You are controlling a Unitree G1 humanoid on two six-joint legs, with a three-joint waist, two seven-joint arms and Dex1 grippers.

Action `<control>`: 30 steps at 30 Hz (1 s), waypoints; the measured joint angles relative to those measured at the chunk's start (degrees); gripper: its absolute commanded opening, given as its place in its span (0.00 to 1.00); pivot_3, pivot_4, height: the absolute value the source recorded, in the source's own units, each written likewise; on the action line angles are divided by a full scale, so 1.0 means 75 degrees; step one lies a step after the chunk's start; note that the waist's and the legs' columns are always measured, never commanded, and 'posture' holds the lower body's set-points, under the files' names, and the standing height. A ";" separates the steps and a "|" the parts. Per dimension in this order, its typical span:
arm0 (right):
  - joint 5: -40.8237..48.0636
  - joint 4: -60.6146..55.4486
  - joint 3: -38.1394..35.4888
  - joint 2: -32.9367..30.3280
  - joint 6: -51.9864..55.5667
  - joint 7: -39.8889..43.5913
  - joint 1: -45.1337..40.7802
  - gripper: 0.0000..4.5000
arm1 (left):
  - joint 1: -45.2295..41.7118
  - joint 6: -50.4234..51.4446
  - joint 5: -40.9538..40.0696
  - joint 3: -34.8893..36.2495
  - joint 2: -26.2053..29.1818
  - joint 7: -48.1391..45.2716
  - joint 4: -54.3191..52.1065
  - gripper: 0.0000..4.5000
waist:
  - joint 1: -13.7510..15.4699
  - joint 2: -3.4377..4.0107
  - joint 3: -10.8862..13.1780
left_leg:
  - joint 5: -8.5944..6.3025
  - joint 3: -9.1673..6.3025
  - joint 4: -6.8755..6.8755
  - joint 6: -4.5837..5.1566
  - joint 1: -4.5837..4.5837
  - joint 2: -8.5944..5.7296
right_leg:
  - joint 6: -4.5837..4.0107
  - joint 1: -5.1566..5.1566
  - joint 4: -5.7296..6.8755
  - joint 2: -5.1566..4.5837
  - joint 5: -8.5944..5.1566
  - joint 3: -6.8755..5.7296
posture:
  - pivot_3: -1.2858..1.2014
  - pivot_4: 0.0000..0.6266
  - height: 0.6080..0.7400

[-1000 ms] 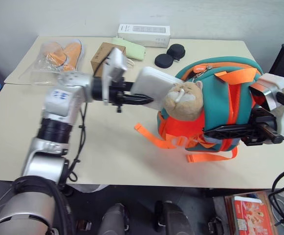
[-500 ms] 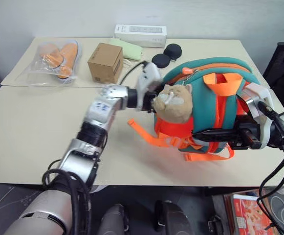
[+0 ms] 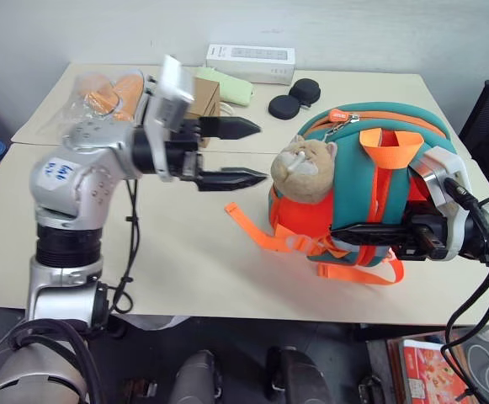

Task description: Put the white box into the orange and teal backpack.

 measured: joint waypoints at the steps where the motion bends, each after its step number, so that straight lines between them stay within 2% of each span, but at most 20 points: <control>1: 0.0020 -0.0001 0.0000 0.0001 0.0002 -0.0011 -0.0016 0.00 | 0.0020 -0.0044 0.0104 -0.0202 -0.0162 0.0158 -0.0081 1.00 | 0.0001 0.0000 0.0000 | 0.0000 0.0002 0.0000 0.0000 -0.0001 0.0001 | 0.0000 -0.0001 0.0000 0.0002 0.0000 0.0002 | 0.52 0.24 1.00; 5: 0.0172 -0.0015 0.0000 0.0001 0.0042 -0.0109 -0.0033 0.00 | 0.0060 -0.0473 0.0784 -0.0926 -0.0675 0.0827 -0.0053 1.00 | -0.0017 0.0000 0.0000 | 0.0000 0.0004 -0.0002 -0.0001 -0.0001 0.0005 | 0.0000 -0.0006 0.0000 0.0007 0.0000 0.0004 | 0.52 0.24 1.00; 8: 0.0287 -0.0043 -0.0014 0.0002 0.0049 -0.0213 0.0033 0.00 | 0.0060 -0.0737 0.1089 -0.1102 -0.0963 0.1168 0.0096 1.00 | -0.0014 0.0000 0.0000 | 0.0000 0.0002 -0.0001 -0.0001 0.0000 0.0006 | 0.0000 -0.0004 0.0000 0.0006 0.0000 0.0000 | 0.52 0.24 1.00; 11: 0.0355 -0.0100 -0.0035 0.0005 0.0045 -0.0353 0.0109 0.00 | 0.0063 -0.0709 0.1027 -0.1044 -0.1161 0.1278 0.0209 0.86 | 0.0004 0.0000 0.0000 | 0.0000 0.0001 0.0000 0.0000 -0.0002 0.0004 | 0.0000 -0.0004 -0.0002 0.0003 0.0000 -0.0001 | 0.52 0.24 1.00; 19: 0.0434 -0.0222 -0.0256 0.0004 0.0038 -0.0615 0.0425 0.00 | 0.0112 -0.0656 0.0674 -0.0788 -0.0930 0.1020 0.0214 0.37 | 0.0043 0.0000 0.0000 | -0.0001 0.0001 0.0001 0.0001 -0.0003 0.0005 | 0.0001 -0.0004 -0.0005 0.0004 0.0001 -0.0002 | 0.52 0.24 1.00; 22: 0.0430 -0.0221 -0.0288 0.0004 0.0028 -0.0655 0.0509 0.00 | 0.0109 -0.0607 0.0522 -0.0586 -0.0724 0.0899 0.0242 0.25 | 0.0034 0.0000 0.0000 | -0.0001 0.0001 0.0000 0.0001 -0.0003 0.0006 | 0.0001 -0.0004 -0.0006 0.0005 0.0001 -0.0002 | 0.52 0.24 1.00; 25: 0.0401 -0.0217 -0.0309 0.0004 -0.0039 -0.0675 0.0668 0.00 | 0.0016 -0.0715 0.0503 -0.0488 -0.0385 0.0697 0.0598 0.20 | 0.0022 0.0000 0.0000 | 0.0000 0.0001 0.0000 0.0000 -0.0001 0.0007 | 0.0001 -0.0004 -0.0004 0.0010 0.0000 -0.0005 | 0.52 0.24 1.00; 30: 0.0260 -0.0153 -0.0527 -0.0036 -0.0170 -0.0610 0.1026 0.00 | -0.0107 -0.1832 0.1264 -0.0482 0.0729 0.0149 0.2018 0.20 | -0.0028 0.0001 0.0000 | -0.0001 0.0005 -0.0004 0.0000 0.0001 0.0008 | 0.0000 -0.0008 -0.0005 0.0017 0.0000 -0.0020 | 0.52 0.24 1.00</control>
